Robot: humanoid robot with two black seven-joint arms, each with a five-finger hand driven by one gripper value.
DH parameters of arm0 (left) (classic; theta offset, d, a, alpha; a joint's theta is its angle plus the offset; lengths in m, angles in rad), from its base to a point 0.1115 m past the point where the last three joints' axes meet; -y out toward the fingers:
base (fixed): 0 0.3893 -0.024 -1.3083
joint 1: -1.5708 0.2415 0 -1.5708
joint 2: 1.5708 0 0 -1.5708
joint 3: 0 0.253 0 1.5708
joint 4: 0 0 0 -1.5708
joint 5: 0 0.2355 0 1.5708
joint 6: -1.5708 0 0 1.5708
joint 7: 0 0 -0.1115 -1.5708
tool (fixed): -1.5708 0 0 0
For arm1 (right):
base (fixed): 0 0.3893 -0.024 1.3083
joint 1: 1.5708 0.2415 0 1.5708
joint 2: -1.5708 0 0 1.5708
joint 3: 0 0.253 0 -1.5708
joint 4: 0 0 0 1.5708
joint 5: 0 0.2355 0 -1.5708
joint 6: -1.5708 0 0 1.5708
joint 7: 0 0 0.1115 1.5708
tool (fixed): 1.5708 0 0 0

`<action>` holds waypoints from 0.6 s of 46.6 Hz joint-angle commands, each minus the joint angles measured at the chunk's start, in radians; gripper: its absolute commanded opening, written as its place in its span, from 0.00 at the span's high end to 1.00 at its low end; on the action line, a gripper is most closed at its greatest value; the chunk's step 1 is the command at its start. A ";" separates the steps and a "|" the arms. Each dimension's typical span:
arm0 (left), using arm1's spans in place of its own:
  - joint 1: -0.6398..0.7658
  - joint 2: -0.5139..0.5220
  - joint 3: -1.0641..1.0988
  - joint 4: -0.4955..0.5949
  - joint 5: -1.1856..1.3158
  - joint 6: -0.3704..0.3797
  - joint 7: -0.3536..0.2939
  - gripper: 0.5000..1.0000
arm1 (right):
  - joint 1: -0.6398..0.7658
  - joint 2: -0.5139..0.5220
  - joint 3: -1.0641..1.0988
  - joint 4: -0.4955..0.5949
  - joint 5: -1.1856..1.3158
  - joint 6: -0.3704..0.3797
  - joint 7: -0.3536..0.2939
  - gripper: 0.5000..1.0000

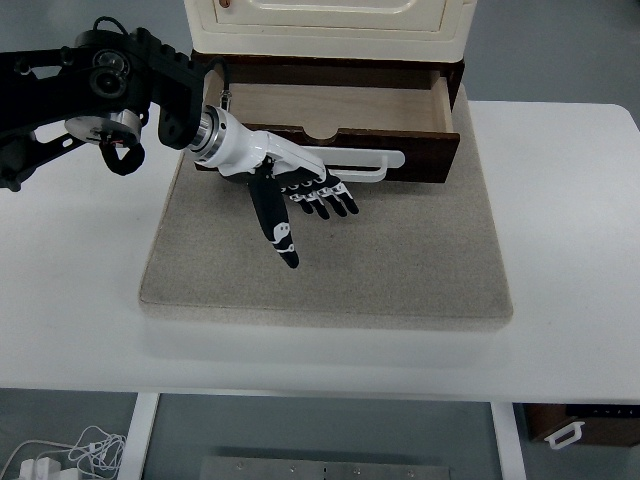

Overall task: Close drawer under combined cabinet
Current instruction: 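Push the brown drawer front toward the cabinet with the left hand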

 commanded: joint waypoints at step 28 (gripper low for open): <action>-0.005 -0.015 -0.014 0.061 0.050 0.014 0.000 0.00 | 0.000 0.000 0.000 0.000 0.000 0.000 0.000 0.10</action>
